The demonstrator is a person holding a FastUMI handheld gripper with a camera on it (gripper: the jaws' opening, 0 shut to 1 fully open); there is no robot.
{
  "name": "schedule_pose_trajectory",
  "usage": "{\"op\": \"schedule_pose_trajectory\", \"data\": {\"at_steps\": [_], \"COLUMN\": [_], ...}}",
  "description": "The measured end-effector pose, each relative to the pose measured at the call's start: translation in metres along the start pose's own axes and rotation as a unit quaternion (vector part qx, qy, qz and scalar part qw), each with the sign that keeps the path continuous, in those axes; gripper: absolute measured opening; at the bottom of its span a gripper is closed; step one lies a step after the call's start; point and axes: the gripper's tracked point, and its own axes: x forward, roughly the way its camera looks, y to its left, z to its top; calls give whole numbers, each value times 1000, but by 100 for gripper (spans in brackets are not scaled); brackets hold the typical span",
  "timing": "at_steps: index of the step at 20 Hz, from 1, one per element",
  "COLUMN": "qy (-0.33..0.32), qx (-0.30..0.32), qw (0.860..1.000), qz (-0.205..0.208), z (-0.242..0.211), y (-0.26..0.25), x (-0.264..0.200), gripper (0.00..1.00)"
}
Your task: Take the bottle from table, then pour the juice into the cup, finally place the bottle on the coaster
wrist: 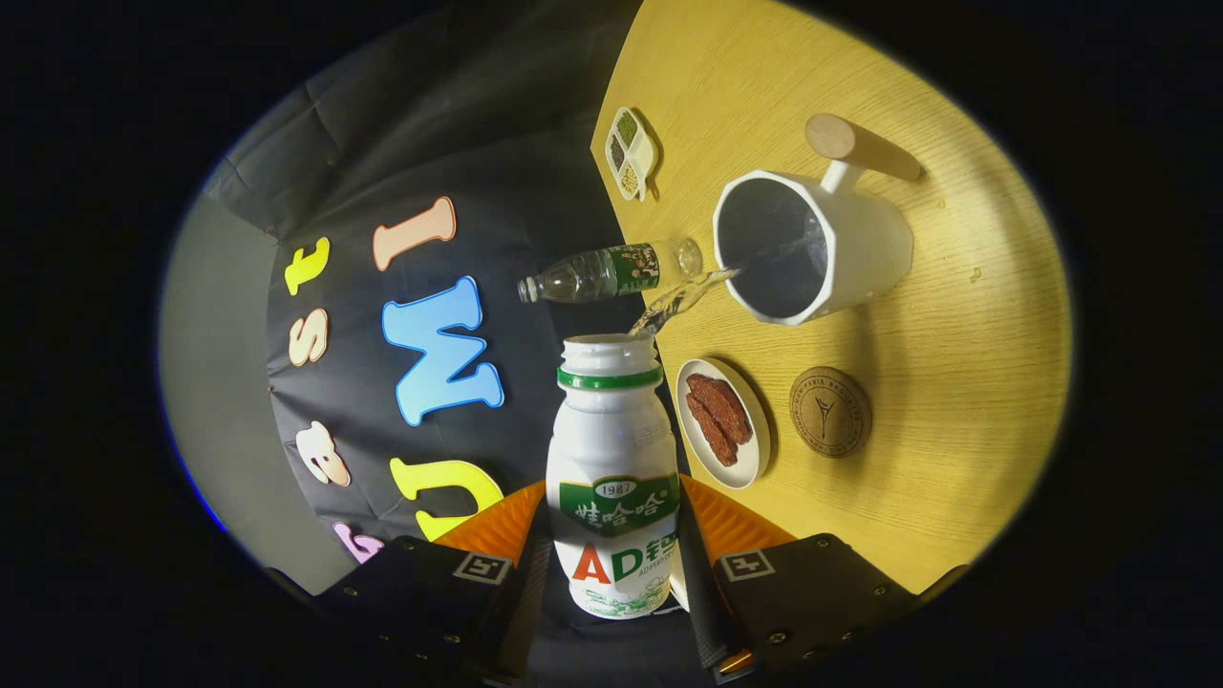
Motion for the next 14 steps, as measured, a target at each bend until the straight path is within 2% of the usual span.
{"op": "schedule_pose_trajectory", "data": {"at_steps": [14], "qy": [-18], "qx": [40], "qw": [999], "qz": [-8], "z": [9], "y": [0], "x": [4], "gripper": [64]}}
